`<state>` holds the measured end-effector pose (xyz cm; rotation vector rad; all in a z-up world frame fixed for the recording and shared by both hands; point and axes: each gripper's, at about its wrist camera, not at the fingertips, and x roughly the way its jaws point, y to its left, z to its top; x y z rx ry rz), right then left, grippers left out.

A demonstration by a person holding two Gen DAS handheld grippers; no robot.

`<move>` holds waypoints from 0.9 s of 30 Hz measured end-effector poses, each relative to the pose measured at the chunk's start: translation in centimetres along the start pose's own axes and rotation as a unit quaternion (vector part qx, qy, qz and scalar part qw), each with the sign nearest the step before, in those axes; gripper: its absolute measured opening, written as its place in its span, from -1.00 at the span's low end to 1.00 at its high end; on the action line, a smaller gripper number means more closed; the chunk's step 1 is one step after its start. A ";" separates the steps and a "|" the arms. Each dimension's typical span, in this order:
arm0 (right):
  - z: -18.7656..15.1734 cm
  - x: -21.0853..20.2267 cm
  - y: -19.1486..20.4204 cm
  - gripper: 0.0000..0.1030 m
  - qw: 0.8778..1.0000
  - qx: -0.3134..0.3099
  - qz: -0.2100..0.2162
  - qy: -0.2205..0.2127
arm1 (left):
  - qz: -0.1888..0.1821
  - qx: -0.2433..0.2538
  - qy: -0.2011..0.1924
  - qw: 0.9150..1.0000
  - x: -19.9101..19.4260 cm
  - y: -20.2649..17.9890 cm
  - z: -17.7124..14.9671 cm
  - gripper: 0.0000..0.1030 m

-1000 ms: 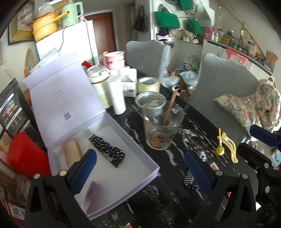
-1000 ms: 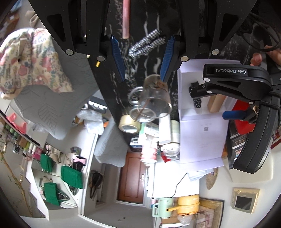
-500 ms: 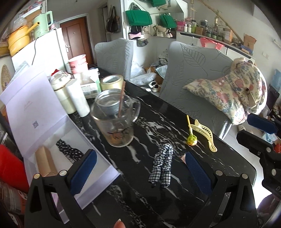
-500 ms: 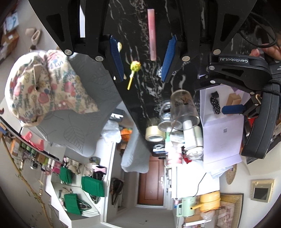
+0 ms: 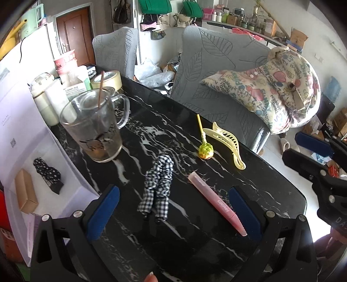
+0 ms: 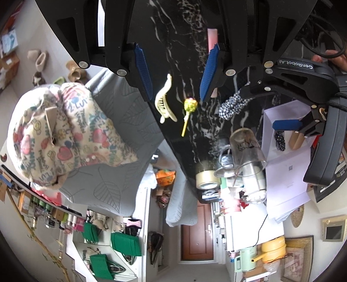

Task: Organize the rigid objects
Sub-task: 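Move both tools back over the remaining items on the table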

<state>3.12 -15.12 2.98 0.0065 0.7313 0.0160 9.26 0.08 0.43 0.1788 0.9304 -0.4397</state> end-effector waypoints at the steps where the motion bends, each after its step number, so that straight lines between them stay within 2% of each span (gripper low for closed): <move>1: -0.2 0.2 -0.3 -0.11 1.000 0.001 0.002 0.003 | -0.001 -0.003 0.000 1.000 0.1 -0.1 0.0 1.00; 9: -1.9 2.4 -2.4 -0.11 0.999 0.014 0.021 0.027 | -0.004 -0.017 0.001 1.000 2.1 -1.1 1.0 1.00; 20: -3.0 5.4 -5.3 -0.11 0.998 0.030 0.034 0.052 | -0.007 0.006 -0.006 1.000 5.6 -3.6 2.5 0.96; 25: -3.1 6.7 -6.7 -0.11 0.996 0.045 0.041 0.059 | -0.033 0.012 0.019 0.999 7.8 -3.9 3.1 0.49; 27: -3.1 7.1 -7.0 -0.11 0.996 0.048 0.045 0.060 | -0.033 0.012 0.017 0.999 8.2 -3.9 3.2 0.28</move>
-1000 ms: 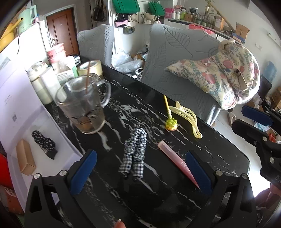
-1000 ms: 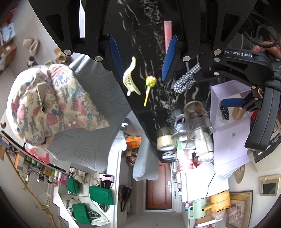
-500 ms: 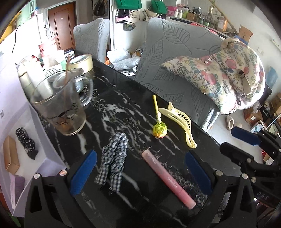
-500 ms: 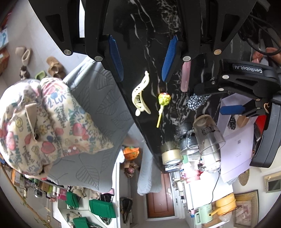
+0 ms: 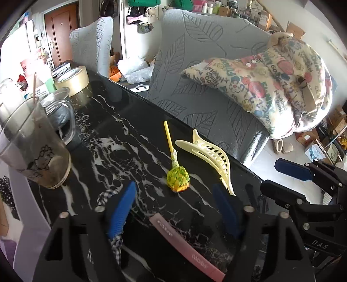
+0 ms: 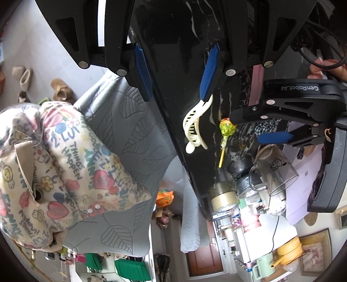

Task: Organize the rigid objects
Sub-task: 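Move both tools back over the remaining items on the table, then grasp the green lollipop by its candy with the left tool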

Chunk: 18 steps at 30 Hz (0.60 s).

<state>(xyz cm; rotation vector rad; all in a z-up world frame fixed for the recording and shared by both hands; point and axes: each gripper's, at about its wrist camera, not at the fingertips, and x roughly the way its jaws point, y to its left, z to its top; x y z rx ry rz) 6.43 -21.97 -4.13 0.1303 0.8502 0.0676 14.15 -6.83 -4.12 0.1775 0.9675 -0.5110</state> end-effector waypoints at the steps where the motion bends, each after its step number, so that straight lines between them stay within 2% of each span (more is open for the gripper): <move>1: 0.1 0.2 -0.1 -0.11 1.000 0.000 0.001 0.000 | 0.000 0.001 -0.004 1.000 0.1 0.0 0.1 0.15; 5: 0.4 0.8 -0.4 -0.11 1.000 0.002 0.007 0.001 | 0.005 0.027 -0.026 0.999 0.1 -0.4 0.4 0.10; 7: 0.5 1.1 -0.5 -0.11 1.000 0.003 0.008 0.003 | 0.003 0.039 -0.031 0.999 0.1 -0.6 0.6 -0.13; 13: 0.7 1.7 -0.6 -0.11 1.000 0.008 0.015 0.006 | -0.015 0.076 -0.081 0.994 -1.8 -1.4 1.2 -0.14; 15: 0.7 1.9 -0.6 -0.11 1.000 0.008 0.017 0.007 | -0.012 0.081 -0.067 0.994 -1.0 -1.5 1.4 -0.14; 18: 0.8 2.1 -0.6 -0.11 1.000 0.008 0.016 0.009 | -0.019 0.061 -0.035 0.997 0.7 -0.9 1.4 -0.14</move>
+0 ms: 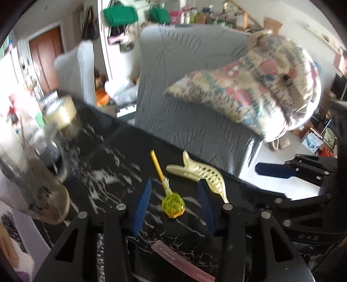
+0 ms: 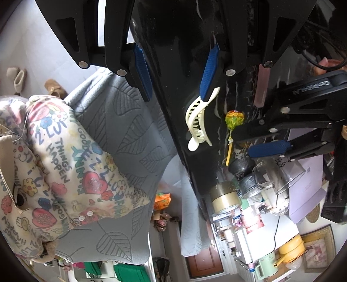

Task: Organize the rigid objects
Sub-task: 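Grasp the green lollipop by its candy with the left tool, then grasp the pink colorkey lipstick tube with the right tool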

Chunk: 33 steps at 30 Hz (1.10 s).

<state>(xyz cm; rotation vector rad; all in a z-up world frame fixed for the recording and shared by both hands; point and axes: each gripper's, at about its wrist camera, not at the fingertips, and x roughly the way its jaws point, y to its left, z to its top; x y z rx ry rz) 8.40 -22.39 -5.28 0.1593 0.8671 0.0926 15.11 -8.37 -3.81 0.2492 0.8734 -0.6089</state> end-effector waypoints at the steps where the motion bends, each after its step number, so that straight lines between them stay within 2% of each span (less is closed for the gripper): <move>1: 0.0 0.1 0.0 -0.11 1.000 0.000 0.000 0.001 | -0.009 -0.012 0.009 1.000 0.5 0.3 -0.1 -0.14; 6: 0.0 0.6 0.1 -0.11 1.000 0.000 0.001 0.006 | -0.033 -0.034 0.050 0.998 2.2 0.8 -0.9 -0.14; 7: 0.0 0.6 0.1 -0.11 1.000 0.000 0.001 0.006 | -0.035 -0.036 0.050 0.997 2.2 0.9 -1.1 -0.22; 9: 0.1 0.7 0.2 -0.11 1.000 0.000 0.001 0.007 | -0.027 -0.037 0.042 0.998 2.2 0.9 -1.2 -0.54; 14: -0.1 0.6 0.4 -0.11 1.000 -0.001 0.003 0.008 | -0.014 -0.026 0.028 0.999 1.5 0.7 -1.4 -0.54; 22: -0.4 -0.7 1.9 -0.11 1.000 -0.012 0.024 -0.002 | 0.003 -0.045 -0.001 0.999 -3.8 1.4 -2.1 -0.54; 27: -0.8 -1.5 3.8 -0.11 0.999 -0.029 0.046 -0.006 | 0.027 -0.072 -0.008 0.997 -7.2 2.6 -4.3 -0.54; 33: -1.8 -1.4 7.1 -0.11 0.995 -0.057 0.079 0.005 | 0.048 -0.116 -0.004 0.992 -9.4 4.3 -7.4 -0.54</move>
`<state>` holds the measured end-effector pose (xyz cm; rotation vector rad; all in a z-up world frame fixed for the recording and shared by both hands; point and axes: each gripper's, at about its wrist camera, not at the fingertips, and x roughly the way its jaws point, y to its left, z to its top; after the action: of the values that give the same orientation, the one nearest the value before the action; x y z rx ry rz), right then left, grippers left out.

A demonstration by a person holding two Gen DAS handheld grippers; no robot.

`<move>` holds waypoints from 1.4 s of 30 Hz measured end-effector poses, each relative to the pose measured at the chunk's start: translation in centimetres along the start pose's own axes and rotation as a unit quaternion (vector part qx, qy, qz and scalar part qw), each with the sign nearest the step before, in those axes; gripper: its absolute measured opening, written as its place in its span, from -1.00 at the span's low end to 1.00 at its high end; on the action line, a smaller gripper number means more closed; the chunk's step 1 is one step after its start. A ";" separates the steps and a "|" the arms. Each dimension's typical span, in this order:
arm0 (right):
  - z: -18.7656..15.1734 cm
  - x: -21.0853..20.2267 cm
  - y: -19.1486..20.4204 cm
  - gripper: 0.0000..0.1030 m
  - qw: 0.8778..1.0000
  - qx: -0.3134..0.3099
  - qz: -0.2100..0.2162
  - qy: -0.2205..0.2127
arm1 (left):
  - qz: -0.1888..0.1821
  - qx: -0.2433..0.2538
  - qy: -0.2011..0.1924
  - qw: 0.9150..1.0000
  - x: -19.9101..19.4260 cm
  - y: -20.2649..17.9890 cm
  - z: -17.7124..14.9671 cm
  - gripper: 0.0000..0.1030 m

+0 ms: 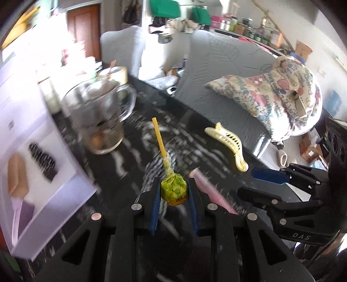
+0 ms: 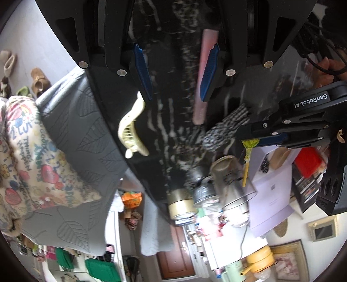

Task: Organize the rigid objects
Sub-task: 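Grasp the pink colorkey lipstick tube with the right tool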

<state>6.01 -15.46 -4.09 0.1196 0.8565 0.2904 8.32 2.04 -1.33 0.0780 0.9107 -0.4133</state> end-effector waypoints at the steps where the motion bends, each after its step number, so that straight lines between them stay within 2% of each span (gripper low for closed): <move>1: -0.1 0.3 0.5 -0.11 1.000 -0.004 0.005 0.003 | 0.001 -0.006 0.001 1.000 -0.2 0.3 -0.3 -0.54; 5: -0.8 1.3 2.2 -0.11 1.000 -0.018 0.011 0.018 | 0.008 -0.027 -0.001 1.000 -1.1 1.4 -1.8 -0.54; 10: -1.5 2.4 3.4 -0.12 0.999 -0.032 -0.006 0.032 | 0.011 -0.044 0.000 0.999 -1.8 2.2 -3.1 -0.54; 11: -1.7 2.6 3.5 -0.24 0.999 -0.035 -0.008 0.037 | 0.011 -0.048 0.001 0.999 -1.9 2.3 -3.3 -0.54; 12: -2.0 2.9 3.7 -0.50 0.998 -0.039 -0.010 0.040 | 0.011 -0.050 0.001 0.999 -1.9 2.3 -3.5 -0.54; 13: -2.2 3.2 3.9 -0.65 0.998 -0.043 -0.013 0.041 | 0.012 -0.052 0.000 0.999 -2.0 2.5 -3.7 -0.54; 14: -2.4 3.4 4.0 -0.73 0.998 -0.045 -0.016 0.038 | 0.014 -0.053 0.000 0.998 -2.1 2.5 -3.9 -0.54; 29: -2.9 -0.2 5.3 -0.74 0.999 -0.038 -0.013 -0.002 | 0.023 -0.083 -0.007 0.996 -4.4 3.5 -6.7 -0.54; 37: -3.8 -1.9 7.6 -0.74 0.998 -0.057 0.006 -0.017 | 0.042 -0.096 -0.029 0.994 -7.2 3.6 -8.7 -0.54; 42: -5.1 -1.5 9.3 -0.74 0.997 -0.075 0.021 -0.013 | 0.056 -0.110 -0.032 0.992 -8.3 4.1 -10.2 -0.54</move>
<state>-0.67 -7.13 -4.27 0.0024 0.8040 0.3908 -2.24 10.87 -1.54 -0.0861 0.8784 -0.2074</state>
